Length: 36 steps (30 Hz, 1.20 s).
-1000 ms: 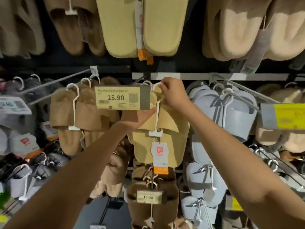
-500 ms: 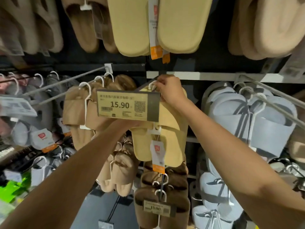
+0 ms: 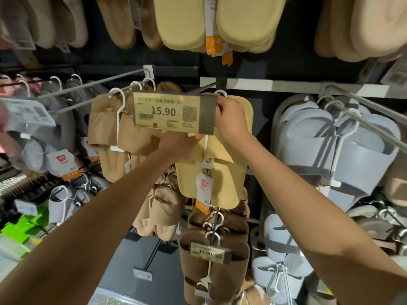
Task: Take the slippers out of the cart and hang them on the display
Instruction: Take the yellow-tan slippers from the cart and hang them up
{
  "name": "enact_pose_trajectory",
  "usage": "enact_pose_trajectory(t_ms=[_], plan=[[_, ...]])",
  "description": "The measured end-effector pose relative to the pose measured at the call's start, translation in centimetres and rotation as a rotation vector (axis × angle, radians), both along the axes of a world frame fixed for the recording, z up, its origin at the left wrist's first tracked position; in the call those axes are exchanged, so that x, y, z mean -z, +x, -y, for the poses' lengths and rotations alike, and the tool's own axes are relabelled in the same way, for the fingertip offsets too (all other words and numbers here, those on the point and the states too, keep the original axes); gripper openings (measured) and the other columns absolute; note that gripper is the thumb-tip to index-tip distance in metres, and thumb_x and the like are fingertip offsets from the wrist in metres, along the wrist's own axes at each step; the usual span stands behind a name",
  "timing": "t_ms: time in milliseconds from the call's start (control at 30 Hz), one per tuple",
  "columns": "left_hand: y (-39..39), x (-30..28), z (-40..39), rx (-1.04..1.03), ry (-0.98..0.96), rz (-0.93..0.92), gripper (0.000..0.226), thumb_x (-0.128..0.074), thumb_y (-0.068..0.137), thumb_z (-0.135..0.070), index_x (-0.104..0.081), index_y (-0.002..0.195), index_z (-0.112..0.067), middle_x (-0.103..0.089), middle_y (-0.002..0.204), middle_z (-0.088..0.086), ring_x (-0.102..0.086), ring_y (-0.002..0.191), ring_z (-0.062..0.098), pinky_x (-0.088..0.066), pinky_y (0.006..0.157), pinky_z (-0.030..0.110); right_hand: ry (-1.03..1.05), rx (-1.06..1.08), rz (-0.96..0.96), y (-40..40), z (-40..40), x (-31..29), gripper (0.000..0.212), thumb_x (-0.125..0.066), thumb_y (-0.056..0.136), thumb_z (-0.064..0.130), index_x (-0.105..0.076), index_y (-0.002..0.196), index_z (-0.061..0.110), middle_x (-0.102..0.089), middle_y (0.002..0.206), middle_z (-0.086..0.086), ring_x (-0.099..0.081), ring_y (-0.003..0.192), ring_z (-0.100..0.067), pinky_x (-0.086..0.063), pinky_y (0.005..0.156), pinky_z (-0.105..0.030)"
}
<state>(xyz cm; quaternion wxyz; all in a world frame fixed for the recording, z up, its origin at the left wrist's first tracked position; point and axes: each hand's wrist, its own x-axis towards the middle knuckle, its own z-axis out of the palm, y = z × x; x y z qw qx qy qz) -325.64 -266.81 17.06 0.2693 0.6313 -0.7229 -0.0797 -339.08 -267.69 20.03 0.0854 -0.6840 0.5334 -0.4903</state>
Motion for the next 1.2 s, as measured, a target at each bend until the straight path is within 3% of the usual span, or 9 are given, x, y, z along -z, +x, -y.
enact_pose_trajectory(t_ms=[67, 133, 233, 300, 367, 500, 633, 933, 1200], plan=[[0.1, -0.1, -0.7, -0.041, 0.027, 0.12, 0.052, -0.041, 0.095, -0.051, -0.049, 0.13, -0.014, -0.051, 0.134, 0.01, -0.043, 0.126, 0.028, -0.035, 0.103, 0.038, -0.003, 0.047, -0.076, 0.3, -0.8, 0.2, 0.028, -0.044, 0.095, 0.014, -0.061, 0.117, 0.009, -0.066, 0.103, -0.011, -0.061, 0.089, -0.024, -0.05, 0.072, -0.035], [0.2, -0.7, -1.5, -0.049, 0.053, 0.243, 0.054, -0.038, 0.095, -0.052, -0.052, 0.128, -0.012, -0.052, 0.135, 0.012, -0.044, 0.126, 0.029, -0.034, 0.102, 0.037, -0.024, 0.095, -0.201, 0.7, -1.6, 0.2, 0.031, -0.044, 0.093, 0.011, -0.056, 0.122, 0.007, -0.06, 0.117, -0.015, -0.059, 0.1, -0.029, -0.05, 0.079, -0.039], [0.9, -1.4, -2.9, -0.029, 0.003, 0.174, 0.042, -0.049, 0.093, -0.042, -0.055, 0.122, -0.013, -0.052, 0.13, 0.007, -0.043, 0.124, 0.024, -0.03, 0.102, 0.032, -0.092, 0.177, -0.248, 1.6, -3.3, 0.6, 0.035, -0.046, 0.092, 0.013, -0.05, 0.126, 0.008, -0.052, 0.124, -0.014, -0.051, 0.111, -0.028, -0.047, 0.088, -0.04], [2.5, -0.9, -4.2, -0.04, -0.036, 0.165, 0.045, -0.052, 0.091, -0.041, -0.051, 0.125, -0.012, -0.047, 0.134, 0.008, -0.04, 0.125, 0.025, -0.031, 0.105, 0.035, -0.098, 0.215, -0.197, 2.2, -5.2, 1.0, 0.034, -0.045, 0.092, 0.012, -0.047, 0.126, 0.006, -0.051, 0.121, -0.014, -0.051, 0.107, -0.027, -0.046, 0.084, -0.037], [4.7, 0.2, -5.9, -0.108, -0.026, 0.186, 0.054, -0.05, 0.09, -0.046, -0.046, 0.13, -0.011, -0.045, 0.135, 0.014, -0.04, 0.125, 0.029, -0.034, 0.104, 0.04, -0.028, 0.194, -0.27, 3.3, -7.5, 1.8, 0.03, -0.043, 0.093, 0.01, -0.048, 0.122, 0.002, -0.051, 0.118, -0.018, -0.053, 0.102, -0.031, -0.043, 0.079, -0.037], [10.2, 2.5, -12.6, -0.265, -0.038, 0.26, 0.039, -0.045, 0.093, -0.034, -0.055, 0.121, -0.009, -0.053, 0.125, 0.015, -0.044, 0.119, 0.032, -0.034, 0.095, 0.037, 0.031, -0.016, -0.482, 8.3, -12.9, 3.7, 0.023, -0.042, 0.095, 0.016, -0.052, 0.108, -0.001, -0.054, 0.112, -0.021, -0.056, 0.097, -0.037, -0.043, 0.074, -0.041], [17.7, 4.8, -21.3, -0.494, 0.057, 0.151, 0.029, -0.046, 0.092, -0.021, -0.062, 0.106, -0.002, -0.063, 0.109, 0.023, -0.058, 0.103, 0.039, -0.046, 0.078, 0.039, 0.102, -0.25, -0.459, 16.8, -18.5, 5.1, 0.029, -0.039, 0.097, 0.017, -0.051, 0.114, -0.003, -0.055, 0.114, -0.023, -0.054, 0.104, -0.035, -0.04, 0.081, -0.04], [32.7, 6.1, -45.0, -1.087, 0.229, 0.122, 0.023, -0.049, 0.089, -0.017, -0.063, 0.105, -0.008, -0.062, 0.114, 0.016, -0.057, 0.107, 0.036, -0.045, 0.081, 0.036, -0.031, -0.823, -0.494, 36.0, -34.6, 8.3, 0.024, -0.042, 0.094, 0.013, -0.053, 0.109, -0.002, -0.056, 0.113, -0.023, -0.054, 0.107, -0.034, -0.039, 0.085, -0.041], [35.4, 5.0, -65.5, -1.674, 0.17, 0.125, 0.022, -0.049, 0.089, -0.017, -0.063, 0.1, -0.004, -0.064, 0.106, 0.02, -0.059, 0.1, 0.036, -0.045, 0.076, 0.034, -0.199, -1.374, -0.479, 46.3, -50.7, 6.3, 0.019, -0.043, 0.094, 0.012, -0.054, 0.102, -0.001, -0.057, 0.108, -0.022, -0.054, 0.1, -0.036, -0.038, 0.075, -0.039]])
